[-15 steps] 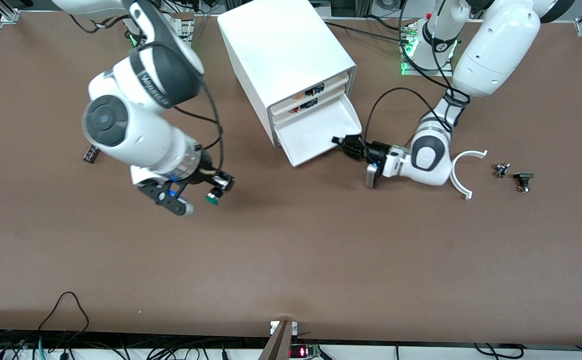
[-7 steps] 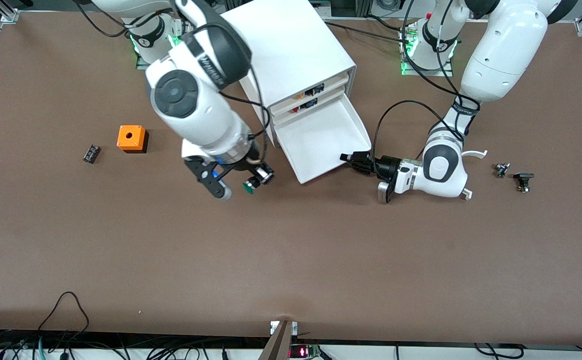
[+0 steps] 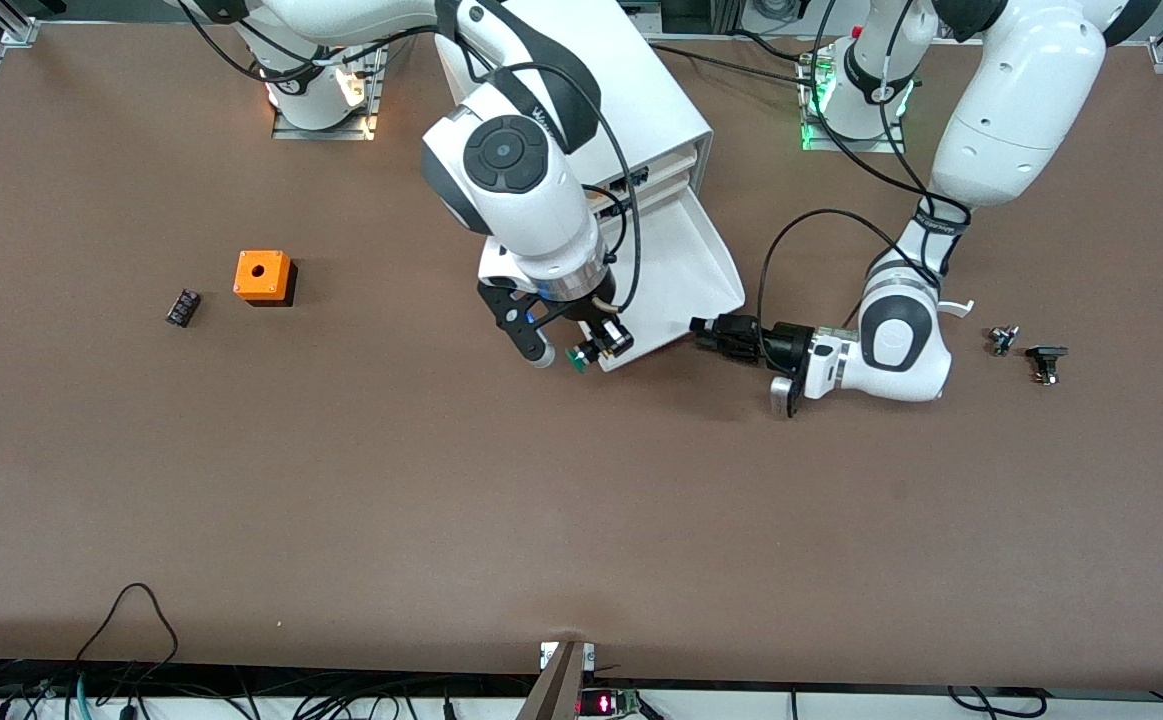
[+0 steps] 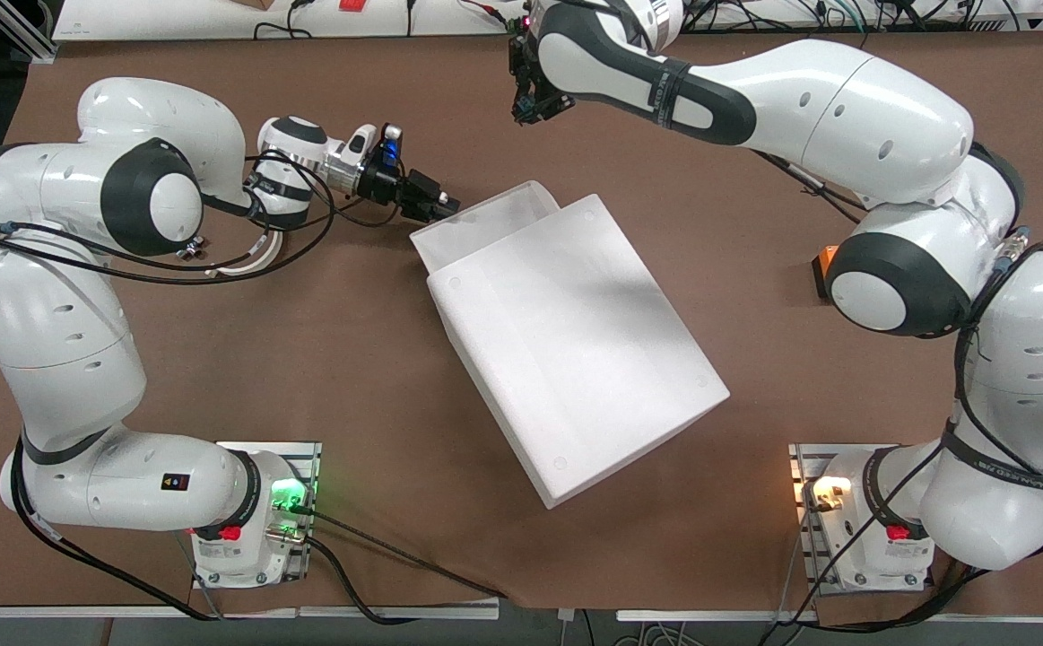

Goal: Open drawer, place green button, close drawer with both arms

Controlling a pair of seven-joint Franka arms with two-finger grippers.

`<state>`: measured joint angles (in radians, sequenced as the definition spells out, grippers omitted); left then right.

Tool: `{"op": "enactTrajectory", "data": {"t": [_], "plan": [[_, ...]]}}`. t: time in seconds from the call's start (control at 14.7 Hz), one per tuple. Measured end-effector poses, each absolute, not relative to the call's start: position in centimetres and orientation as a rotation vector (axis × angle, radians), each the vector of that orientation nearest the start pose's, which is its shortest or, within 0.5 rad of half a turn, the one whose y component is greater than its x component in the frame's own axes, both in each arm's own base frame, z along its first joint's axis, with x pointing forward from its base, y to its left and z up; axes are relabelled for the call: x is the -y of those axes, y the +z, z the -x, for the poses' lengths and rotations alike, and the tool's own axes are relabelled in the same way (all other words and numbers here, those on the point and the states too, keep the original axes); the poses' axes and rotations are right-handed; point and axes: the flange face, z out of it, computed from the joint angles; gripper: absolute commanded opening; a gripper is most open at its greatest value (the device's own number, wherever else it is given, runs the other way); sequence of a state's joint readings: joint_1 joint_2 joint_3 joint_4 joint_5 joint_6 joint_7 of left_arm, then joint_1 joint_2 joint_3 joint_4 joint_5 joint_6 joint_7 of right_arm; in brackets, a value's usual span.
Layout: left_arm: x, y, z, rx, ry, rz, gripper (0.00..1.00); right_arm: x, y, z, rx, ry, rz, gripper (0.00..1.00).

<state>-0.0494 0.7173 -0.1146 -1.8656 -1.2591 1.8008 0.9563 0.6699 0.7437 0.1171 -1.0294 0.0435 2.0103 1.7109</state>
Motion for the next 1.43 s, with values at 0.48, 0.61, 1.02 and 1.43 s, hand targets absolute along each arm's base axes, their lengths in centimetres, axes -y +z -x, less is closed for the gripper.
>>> {"op": "enactTrajectory", "data": {"t": [0.48, 0.61, 1.02, 1.43], "plan": [[15.2, 24.5, -60.6, 0.070, -0.262, -1.960, 1.00, -59.9, 37.2, -51.8, -1.453, -0.045, 2.503, 0.00], [14.7, 28.7, -61.7, 0.054, -0.326, -2.100, 1.00, -60.9, 35.2, -51.2, -1.481, -0.066, 2.497, 0.00], [13.9, 36.6, -63.5, 0.002, -0.542, -2.352, 1.00, -62.5, 29.5, -49.8, -1.514, -0.093, 2.503, 0.00], [12.2, 43.4, -63.8, -0.103, -0.651, -2.609, 1.00, -64.0, 27.2, -48.1, -1.529, -0.080, 2.494, 0.33]]}}
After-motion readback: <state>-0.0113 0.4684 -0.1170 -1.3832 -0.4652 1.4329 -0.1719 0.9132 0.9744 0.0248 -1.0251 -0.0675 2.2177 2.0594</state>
